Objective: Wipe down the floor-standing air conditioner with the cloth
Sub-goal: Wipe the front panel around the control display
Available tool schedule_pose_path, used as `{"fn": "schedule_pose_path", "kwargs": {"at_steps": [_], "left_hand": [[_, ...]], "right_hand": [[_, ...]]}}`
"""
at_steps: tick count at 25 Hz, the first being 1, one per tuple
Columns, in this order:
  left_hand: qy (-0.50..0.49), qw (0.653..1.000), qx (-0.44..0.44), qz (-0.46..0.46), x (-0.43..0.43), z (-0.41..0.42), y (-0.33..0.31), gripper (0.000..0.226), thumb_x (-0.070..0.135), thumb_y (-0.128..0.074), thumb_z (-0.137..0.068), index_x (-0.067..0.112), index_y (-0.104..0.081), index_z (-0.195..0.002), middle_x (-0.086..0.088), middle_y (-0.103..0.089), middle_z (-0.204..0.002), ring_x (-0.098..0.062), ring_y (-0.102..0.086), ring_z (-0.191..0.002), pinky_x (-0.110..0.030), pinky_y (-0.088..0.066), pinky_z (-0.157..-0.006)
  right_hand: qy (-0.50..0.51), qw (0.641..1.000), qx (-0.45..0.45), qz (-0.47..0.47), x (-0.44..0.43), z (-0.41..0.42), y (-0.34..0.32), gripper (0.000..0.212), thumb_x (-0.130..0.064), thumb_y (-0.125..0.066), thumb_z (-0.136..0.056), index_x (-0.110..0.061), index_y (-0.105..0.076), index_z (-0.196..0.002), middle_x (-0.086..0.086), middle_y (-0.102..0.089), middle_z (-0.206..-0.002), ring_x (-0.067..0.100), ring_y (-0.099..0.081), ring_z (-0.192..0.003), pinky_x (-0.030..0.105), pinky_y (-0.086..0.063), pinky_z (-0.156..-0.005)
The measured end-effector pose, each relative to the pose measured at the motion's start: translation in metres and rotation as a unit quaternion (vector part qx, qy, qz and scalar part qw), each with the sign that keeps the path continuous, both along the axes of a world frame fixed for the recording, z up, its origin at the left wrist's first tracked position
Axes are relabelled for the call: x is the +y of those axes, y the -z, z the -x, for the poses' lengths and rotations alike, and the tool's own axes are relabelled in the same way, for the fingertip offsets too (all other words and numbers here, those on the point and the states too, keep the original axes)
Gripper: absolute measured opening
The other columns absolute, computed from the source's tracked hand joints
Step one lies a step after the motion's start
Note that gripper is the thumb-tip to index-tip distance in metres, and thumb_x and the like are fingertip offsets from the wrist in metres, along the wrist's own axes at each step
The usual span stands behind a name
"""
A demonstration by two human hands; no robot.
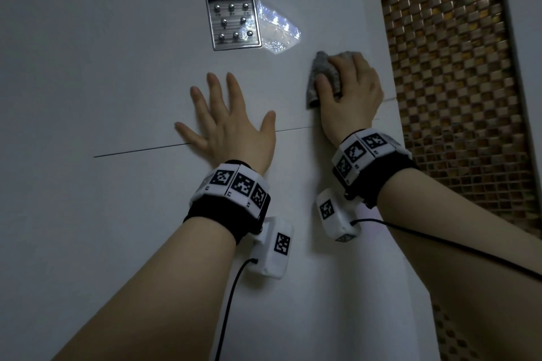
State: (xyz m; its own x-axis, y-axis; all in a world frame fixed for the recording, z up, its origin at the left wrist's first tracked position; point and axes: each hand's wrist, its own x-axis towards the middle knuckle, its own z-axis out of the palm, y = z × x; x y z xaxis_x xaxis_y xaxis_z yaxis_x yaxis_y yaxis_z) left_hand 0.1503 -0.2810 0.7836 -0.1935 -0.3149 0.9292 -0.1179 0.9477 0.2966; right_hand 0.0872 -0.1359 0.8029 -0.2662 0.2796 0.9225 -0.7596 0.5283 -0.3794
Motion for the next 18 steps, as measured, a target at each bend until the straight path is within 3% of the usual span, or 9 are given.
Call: {"fn": "schedule_pose_path", "kwargs": {"at_steps": [3,8,13,18], "left_hand": [[0.002,1.000,-0.003,0.003,-0.001,0.000,0.001,0.081,0.059,-0.040,-0.089,0.032,0.005,-0.151,0.007,0.014,-0.159,-0.021,0.020,-0.144,-0.059,0.015,-0.108],[-0.001,1.000,-0.013,0.001,-0.002,0.000,0.001,0.072,0.044,-0.037,-0.095,0.031,0.007,-0.151,0.007,0.019,-0.158,-0.021,0.022,-0.144,-0.058,0.017,-0.107],[0.012,1.000,-0.017,-0.002,-0.001,-0.002,0.000,0.070,0.036,-0.037,-0.096,0.032,0.006,-0.151,0.009,0.020,-0.157,-0.020,0.023,-0.143,-0.057,0.017,-0.108],[0.005,1.000,-0.017,0.005,-0.022,-0.015,-0.004,0.070,0.040,-0.039,-0.094,0.030,0.000,-0.151,0.014,0.012,-0.158,-0.017,0.016,-0.145,-0.058,0.011,-0.110]], "right_hand": [[-0.032,0.996,0.048,-0.073,-0.007,-0.003,0.006,0.039,-0.039,-0.050,-0.093,-0.033,-0.049,-0.131,-0.003,-0.028,-0.151,0.026,-0.017,-0.141,0.044,-0.010,-0.115],[-0.004,1.000,-0.007,0.005,-0.010,-0.007,-0.001,0.041,-0.041,-0.047,-0.093,-0.034,-0.045,-0.133,-0.003,-0.027,-0.152,0.025,-0.020,-0.140,0.048,-0.012,-0.114],[-0.046,0.992,0.062,-0.102,-0.026,-0.014,0.012,0.039,-0.039,-0.052,-0.092,-0.034,-0.050,-0.131,-0.004,-0.029,-0.151,0.026,-0.016,-0.141,0.048,-0.010,-0.115],[-0.009,1.000,-0.009,-0.008,-0.026,-0.015,-0.003,0.041,-0.043,-0.047,-0.094,-0.034,-0.045,-0.134,-0.004,-0.024,-0.153,0.025,-0.016,-0.142,0.046,-0.010,-0.115]]}}
